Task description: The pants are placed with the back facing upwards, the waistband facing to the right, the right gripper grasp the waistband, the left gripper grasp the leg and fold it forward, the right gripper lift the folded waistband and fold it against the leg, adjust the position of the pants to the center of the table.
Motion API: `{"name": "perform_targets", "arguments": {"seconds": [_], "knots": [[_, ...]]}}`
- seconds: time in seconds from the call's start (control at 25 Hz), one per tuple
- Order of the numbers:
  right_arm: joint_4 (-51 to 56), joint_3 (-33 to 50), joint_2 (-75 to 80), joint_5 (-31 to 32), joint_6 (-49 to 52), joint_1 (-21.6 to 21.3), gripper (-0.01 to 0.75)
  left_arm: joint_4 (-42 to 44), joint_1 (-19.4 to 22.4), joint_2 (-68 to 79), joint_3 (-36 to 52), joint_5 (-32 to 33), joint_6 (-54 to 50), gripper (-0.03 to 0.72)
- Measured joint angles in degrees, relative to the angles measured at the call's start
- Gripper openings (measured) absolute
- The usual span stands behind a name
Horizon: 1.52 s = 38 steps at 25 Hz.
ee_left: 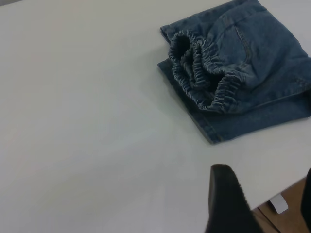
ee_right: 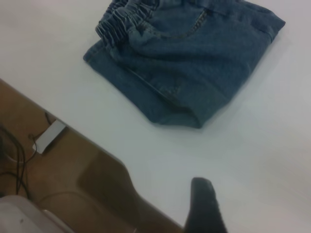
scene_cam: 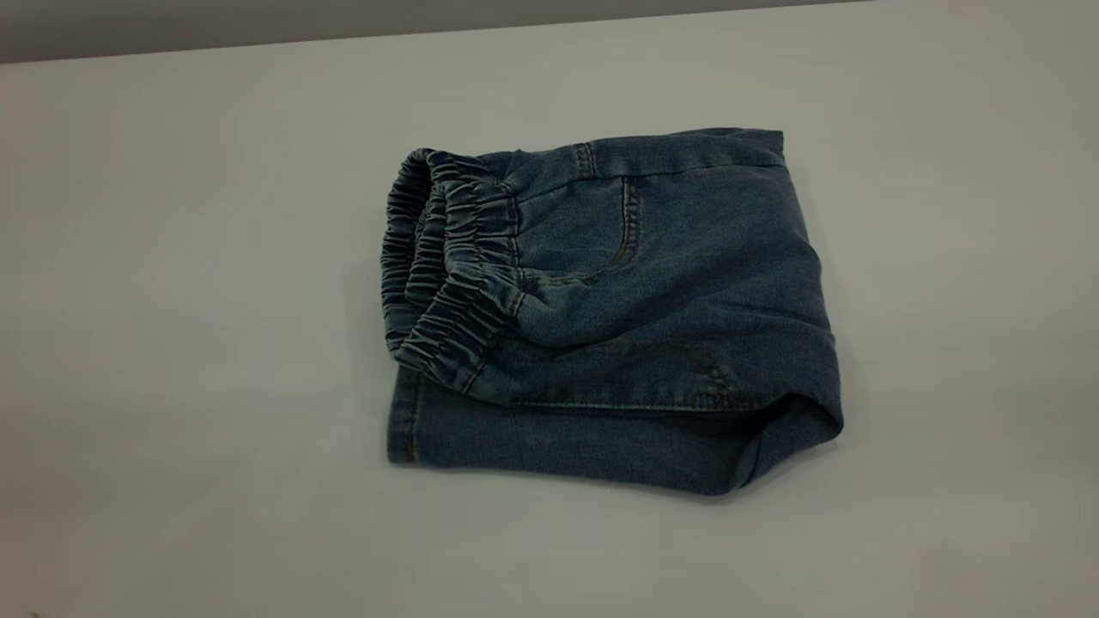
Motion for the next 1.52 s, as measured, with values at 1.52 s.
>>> {"name": "perform_targets", "arguments": {"seconds": [1.52], "knots": [[1.4,0.1,-12.6,0.2,0.0,-29.7,0.416,0.1,22.7,-5.4,-0.1,0.2,0.0,0.344]]}}
